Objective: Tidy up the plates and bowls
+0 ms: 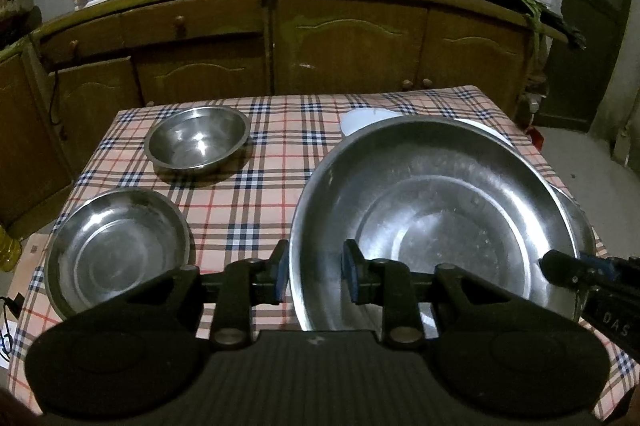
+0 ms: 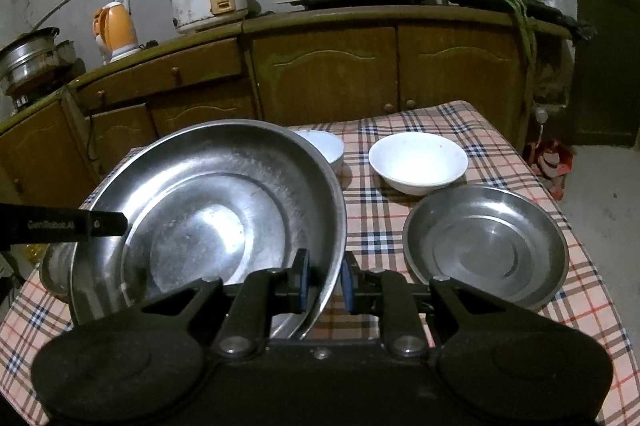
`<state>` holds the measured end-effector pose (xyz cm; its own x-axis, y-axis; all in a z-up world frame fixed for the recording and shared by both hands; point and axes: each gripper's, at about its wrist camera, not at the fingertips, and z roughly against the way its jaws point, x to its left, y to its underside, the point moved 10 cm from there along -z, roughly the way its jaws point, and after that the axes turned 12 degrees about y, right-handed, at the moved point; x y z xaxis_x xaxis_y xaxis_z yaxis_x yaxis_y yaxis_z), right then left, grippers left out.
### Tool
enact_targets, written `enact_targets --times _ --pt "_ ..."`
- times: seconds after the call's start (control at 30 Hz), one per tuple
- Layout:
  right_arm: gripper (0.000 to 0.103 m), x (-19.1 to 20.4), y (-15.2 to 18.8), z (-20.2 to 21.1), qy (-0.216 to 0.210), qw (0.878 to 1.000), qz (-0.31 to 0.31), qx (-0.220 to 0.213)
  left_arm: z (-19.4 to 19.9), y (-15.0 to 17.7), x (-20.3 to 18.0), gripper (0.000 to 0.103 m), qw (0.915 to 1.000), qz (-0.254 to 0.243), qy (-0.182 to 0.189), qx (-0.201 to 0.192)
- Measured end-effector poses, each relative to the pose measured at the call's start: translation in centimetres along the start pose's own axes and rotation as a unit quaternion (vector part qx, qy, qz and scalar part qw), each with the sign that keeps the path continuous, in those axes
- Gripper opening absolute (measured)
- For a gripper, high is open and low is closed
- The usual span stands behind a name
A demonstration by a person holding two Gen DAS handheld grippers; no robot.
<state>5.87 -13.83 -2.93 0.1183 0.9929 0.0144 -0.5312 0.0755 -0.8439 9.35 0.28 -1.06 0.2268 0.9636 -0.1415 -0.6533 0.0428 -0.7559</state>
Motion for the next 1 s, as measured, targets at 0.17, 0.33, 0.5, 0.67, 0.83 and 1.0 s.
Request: enact_targets --times 0.17,0.33,0.5,0.67,0.83,1.0 --pt "0.022 0.1 -0.1 -0.3 0.004 1.0 0.0 0.001 0.0 0.1 0.1 0.028 1.0 0.003 0.006 -0.001" --pt "0.022 0.3 -0.1 -0.4 0.009 1.0 0.002 -0.001 -0.2 0.0 0.2 0.028 1.0 0.005 0.005 -0.002" --pt "0.023 0.2 -0.3 -0.5 0.013 1.0 0.005 -0.002 -0.3 -0.1 0.1 0.028 1.0 0.001 0.005 -0.005" --pt "0.023 0.3 -0.4 -0.7 0.017 1.0 0.008 -0.004 -0.5 -0.2 0.1 0.028 1.0 0.0 0.004 -0.005" --pt "0.024 0.3 -0.4 -0.7 0.017 1.0 0.008 -0.004 -0.7 -0.3 0.1 0.028 1.0 -0.001 0.003 -0.004" --pt "0.024 0.4 -0.4 -0.7 0.018 1.0 0.008 -0.003 -1.0 -0.5 0.1 0.028 1.0 -0.003 0.003 -0.004"
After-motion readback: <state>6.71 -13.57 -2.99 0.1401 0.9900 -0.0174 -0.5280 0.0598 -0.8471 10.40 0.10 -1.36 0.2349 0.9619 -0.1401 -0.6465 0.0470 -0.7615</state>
